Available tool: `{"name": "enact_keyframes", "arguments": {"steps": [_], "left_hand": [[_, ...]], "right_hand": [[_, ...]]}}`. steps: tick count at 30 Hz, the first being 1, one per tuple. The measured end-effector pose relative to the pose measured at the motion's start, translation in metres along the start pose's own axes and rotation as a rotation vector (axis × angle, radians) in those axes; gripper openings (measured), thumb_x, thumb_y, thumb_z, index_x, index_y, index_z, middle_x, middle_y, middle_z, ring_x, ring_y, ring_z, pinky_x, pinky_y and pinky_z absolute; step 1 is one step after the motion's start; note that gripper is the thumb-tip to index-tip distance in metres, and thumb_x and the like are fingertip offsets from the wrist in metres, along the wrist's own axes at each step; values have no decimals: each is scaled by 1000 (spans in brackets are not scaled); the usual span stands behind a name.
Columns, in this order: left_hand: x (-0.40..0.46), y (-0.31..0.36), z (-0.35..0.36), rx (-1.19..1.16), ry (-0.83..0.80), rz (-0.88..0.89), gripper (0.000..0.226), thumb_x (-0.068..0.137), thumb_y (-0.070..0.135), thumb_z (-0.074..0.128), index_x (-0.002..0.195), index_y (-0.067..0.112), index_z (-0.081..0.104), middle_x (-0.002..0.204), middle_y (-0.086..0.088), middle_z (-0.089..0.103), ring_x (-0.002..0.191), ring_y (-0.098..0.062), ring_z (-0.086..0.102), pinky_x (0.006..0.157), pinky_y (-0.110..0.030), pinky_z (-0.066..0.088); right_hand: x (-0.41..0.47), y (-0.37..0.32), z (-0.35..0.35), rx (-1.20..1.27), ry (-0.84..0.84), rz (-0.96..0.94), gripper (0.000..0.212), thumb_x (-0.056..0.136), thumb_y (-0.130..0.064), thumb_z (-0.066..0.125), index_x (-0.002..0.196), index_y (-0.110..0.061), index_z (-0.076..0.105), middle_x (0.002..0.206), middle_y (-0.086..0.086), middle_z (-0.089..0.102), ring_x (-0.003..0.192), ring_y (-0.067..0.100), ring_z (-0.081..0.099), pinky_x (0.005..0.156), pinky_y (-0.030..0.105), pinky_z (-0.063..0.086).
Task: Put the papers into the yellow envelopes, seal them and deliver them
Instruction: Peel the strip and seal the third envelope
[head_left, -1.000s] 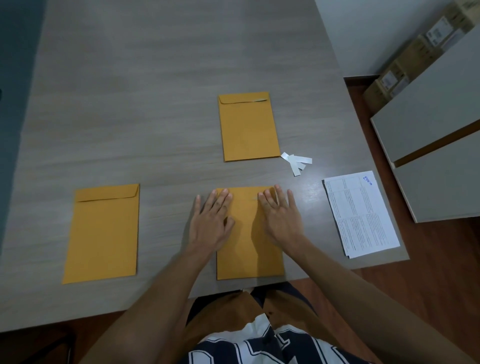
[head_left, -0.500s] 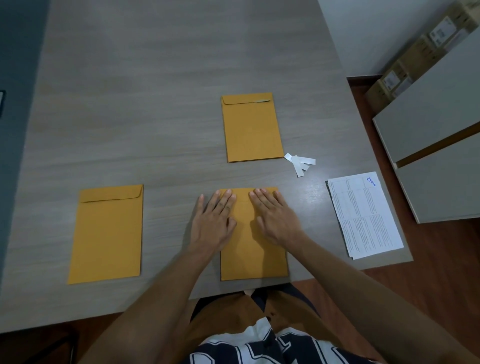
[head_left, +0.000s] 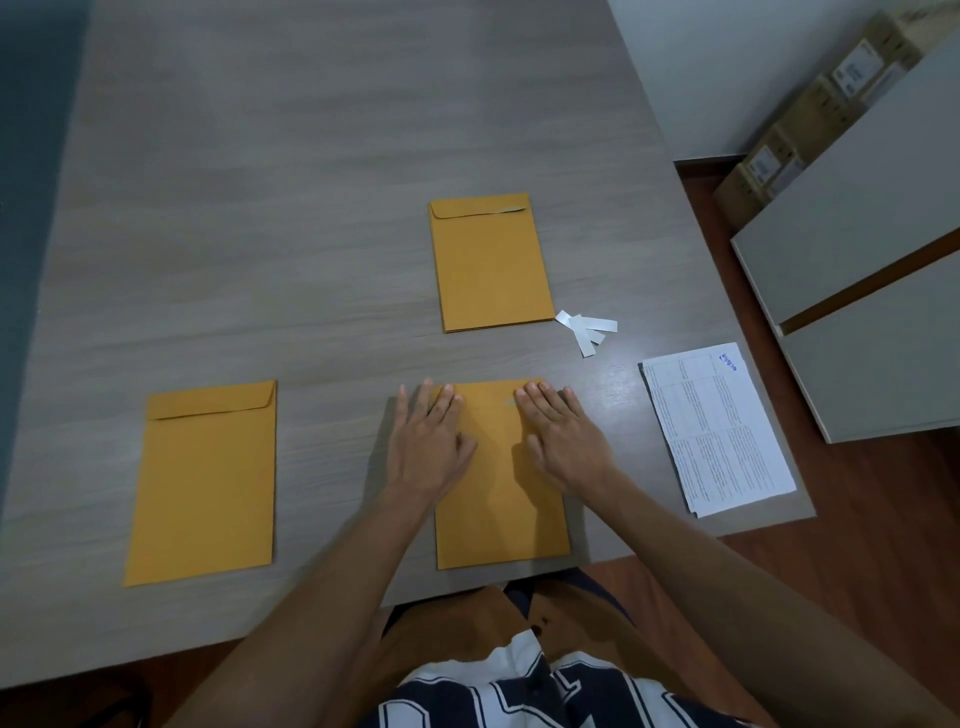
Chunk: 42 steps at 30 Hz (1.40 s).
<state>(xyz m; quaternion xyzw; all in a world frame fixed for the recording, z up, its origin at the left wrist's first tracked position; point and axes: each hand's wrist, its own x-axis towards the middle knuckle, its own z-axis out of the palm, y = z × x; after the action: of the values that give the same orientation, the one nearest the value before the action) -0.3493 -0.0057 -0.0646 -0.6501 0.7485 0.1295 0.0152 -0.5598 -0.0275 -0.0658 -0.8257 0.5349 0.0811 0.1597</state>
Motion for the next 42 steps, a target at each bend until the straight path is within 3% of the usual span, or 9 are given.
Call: {"name": "enact_keyframes", "arguments": {"steps": [2, 8, 13, 20, 23, 26, 32, 36, 42], "left_hand": [[6, 12, -1, -23, 28, 65, 61, 90, 41, 38, 139, 8, 52, 152, -11, 42, 146, -29, 30, 121, -51, 13], [5, 12, 17, 54, -78, 119, 65, 97, 49, 11, 157, 24, 10, 165, 6, 3, 152, -14, 0, 122, -50, 2], [0, -3, 12, 56, -76, 45, 65, 97, 50, 7, 157, 26, 8, 163, 10, 4, 151, -10, 2, 122, -50, -1], [-7, -19, 5, 55, -100, -19, 70, 92, 51, -1, 156, 26, 9, 163, 10, 9, 152, -18, 6, 123, -47, 2], [-4, -14, -2, -21, -76, -20, 65, 97, 50, 11, 155, 22, 25, 162, 6, 22, 151, -24, 14, 122, -43, 10], [7, -11, -10, -103, -30, -43, 50, 102, 40, 43, 146, 16, 44, 155, 1, 38, 147, -25, 25, 118, -40, 23], [29, -1, -30, -255, 20, -142, 49, 87, 34, 70, 131, 16, 56, 126, -3, 56, 118, -21, 45, 94, -29, 36], [35, -1, -41, -217, -30, -197, 48, 82, 38, 75, 124, 21, 57, 124, 0, 53, 118, -20, 44, 91, -30, 36], [48, -13, -45, -425, -194, -285, 27, 73, 32, 83, 81, 25, 59, 100, 2, 58, 98, -19, 54, 83, -38, 48]], "right_hand": [[0, 1, 0, -14, 0, -5, 71, 88, -40, 10, 153, -13, 23, 159, 6, 25, 149, 21, 17, 120, 36, -1], [1, 0, 3, -70, -4, 4, 70, 90, -41, 10, 151, -12, 28, 157, 6, 30, 147, 20, 21, 119, 40, 4], [1, 1, 2, -99, -5, 6, 75, 86, -44, 0, 155, -17, 14, 161, 2, 16, 150, 17, 8, 118, 39, -10], [6, 0, -1, -64, -15, 15, 59, 101, -35, 36, 154, -16, 20, 159, -2, 17, 149, 16, 15, 120, 44, 2], [14, -3, -13, -72, 159, -3, 40, 93, -29, 42, 124, -15, 64, 126, 2, 66, 114, 20, 62, 93, 43, 46], [24, -2, -34, -7, 153, 61, 29, 97, -33, 49, 109, -17, 69, 94, 6, 74, 80, 27, 68, 80, 35, 47], [46, 2, -44, 119, 99, 122, 42, 85, -39, 68, 123, -21, 63, 113, 6, 60, 110, 24, 49, 92, 33, 40], [50, 5, -42, 167, 59, 170, 43, 79, -44, 74, 114, -22, 62, 114, 3, 50, 110, 23, 43, 94, 30, 37], [57, 6, -53, 382, -22, 181, 36, 71, -30, 81, 94, -20, 55, 102, 1, 56, 100, 21, 49, 82, 34, 44]]}}
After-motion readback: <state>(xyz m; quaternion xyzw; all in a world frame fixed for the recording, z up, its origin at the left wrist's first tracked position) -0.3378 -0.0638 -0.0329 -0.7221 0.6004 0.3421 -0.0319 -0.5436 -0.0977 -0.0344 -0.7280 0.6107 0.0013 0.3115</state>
